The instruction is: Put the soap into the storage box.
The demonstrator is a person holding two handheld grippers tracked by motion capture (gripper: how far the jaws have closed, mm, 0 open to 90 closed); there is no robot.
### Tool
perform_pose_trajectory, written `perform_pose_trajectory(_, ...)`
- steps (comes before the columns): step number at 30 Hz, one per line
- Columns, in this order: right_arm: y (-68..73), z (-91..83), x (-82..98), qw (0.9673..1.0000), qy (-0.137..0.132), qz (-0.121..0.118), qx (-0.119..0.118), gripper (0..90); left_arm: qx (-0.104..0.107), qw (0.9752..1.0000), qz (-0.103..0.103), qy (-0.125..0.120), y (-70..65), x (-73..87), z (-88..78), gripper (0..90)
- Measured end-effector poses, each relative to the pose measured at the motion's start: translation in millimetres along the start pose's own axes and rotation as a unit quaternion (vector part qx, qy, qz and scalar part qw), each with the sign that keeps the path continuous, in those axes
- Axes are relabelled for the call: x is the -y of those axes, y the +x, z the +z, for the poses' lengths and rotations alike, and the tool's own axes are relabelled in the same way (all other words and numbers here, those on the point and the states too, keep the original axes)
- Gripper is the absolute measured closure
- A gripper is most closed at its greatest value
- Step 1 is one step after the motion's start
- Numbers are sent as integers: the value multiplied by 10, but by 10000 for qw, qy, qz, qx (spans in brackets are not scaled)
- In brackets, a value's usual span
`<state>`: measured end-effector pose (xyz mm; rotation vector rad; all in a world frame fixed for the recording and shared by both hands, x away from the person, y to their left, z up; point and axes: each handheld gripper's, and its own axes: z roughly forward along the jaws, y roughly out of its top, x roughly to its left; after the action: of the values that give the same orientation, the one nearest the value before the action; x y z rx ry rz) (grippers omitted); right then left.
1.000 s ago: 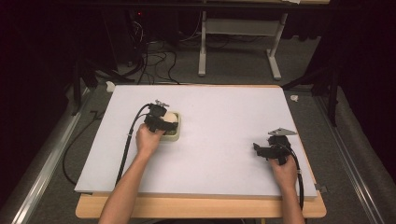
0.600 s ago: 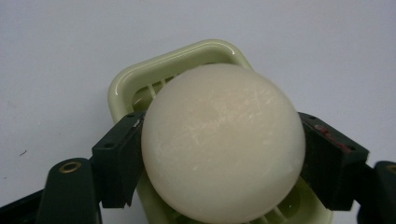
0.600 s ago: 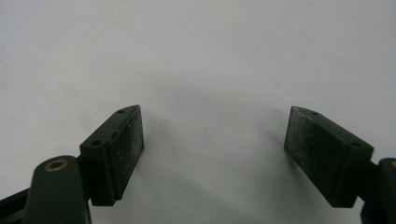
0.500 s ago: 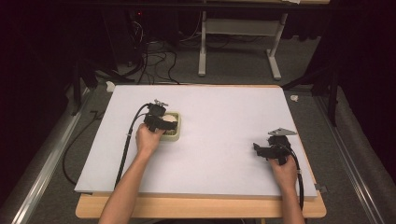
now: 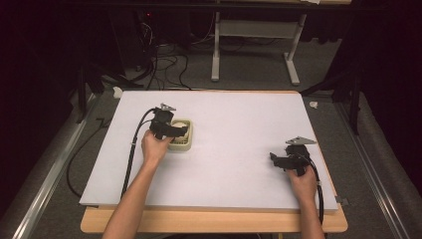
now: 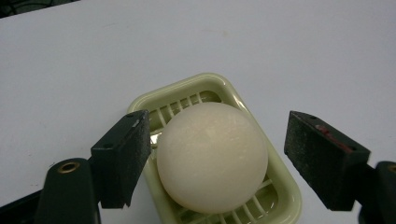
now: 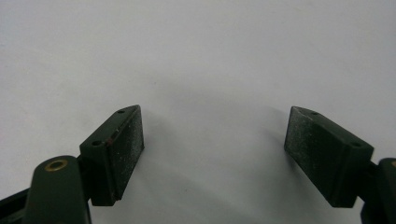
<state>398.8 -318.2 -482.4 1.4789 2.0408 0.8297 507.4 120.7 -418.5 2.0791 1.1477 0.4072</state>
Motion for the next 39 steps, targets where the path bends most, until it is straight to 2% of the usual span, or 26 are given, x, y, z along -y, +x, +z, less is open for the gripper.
perform_pose_trajectory(2,-1,0,0,10000,0,-2,1,203,69,9999,-71,-44,20,8,-42,247)
perform_pose_trajectory(7,-2,0,0,10000,1,-2,1,203,24,9999,-109,-105,67,44,-108,241)
perform_pose_trajectory(12,-1,0,0,10000,2,-1,2,203,63,9997,-175,-150,108,85,-150,233)
perform_pose_trajectory(15,-2,1,0,10000,1,2,-1,203,-53,9998,-113,-131,111,103,-169,202)
perform_pose_trajectory(17,-1,0,0,10000,0,0,-2,202,-95,9996,-132,-221,110,120,-197,199)
perform_pose_trajectory(30,0,0,0,10000,0,-1,0,202,-28,9992,-203,-347,157,200,-348,192)
perform_pose_trajectory(39,-1,0,0,10000,2,1,3,202,-17,9994,-133,-327,175,224,-455,180)
